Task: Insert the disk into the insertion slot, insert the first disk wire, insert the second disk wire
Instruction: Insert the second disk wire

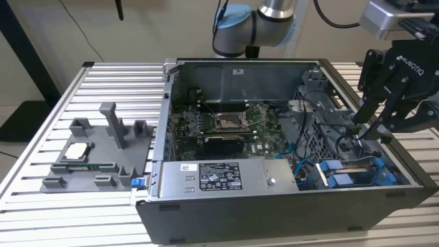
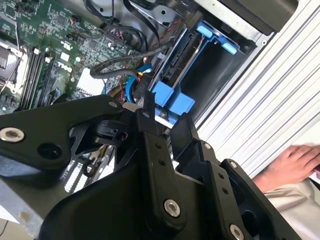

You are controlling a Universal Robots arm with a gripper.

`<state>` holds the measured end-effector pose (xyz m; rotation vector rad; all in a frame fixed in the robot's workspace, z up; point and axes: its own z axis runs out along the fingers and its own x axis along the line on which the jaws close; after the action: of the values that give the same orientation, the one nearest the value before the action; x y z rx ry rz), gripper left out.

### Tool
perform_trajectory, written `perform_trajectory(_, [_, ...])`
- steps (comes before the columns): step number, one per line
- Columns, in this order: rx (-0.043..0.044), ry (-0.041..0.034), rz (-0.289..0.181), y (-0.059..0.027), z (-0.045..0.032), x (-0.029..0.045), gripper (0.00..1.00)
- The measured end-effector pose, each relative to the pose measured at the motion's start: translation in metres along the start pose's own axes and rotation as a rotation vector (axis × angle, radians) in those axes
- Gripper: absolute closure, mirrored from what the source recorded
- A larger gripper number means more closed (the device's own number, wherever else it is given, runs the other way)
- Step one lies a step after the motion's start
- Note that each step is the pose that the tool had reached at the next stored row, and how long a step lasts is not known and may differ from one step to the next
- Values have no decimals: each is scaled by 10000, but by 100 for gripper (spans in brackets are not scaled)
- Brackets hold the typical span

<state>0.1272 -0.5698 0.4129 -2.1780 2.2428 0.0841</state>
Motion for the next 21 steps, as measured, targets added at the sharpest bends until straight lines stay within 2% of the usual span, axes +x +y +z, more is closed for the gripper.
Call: perform_trajectory(21, [-1,-143,-4,-4,124,5,60])
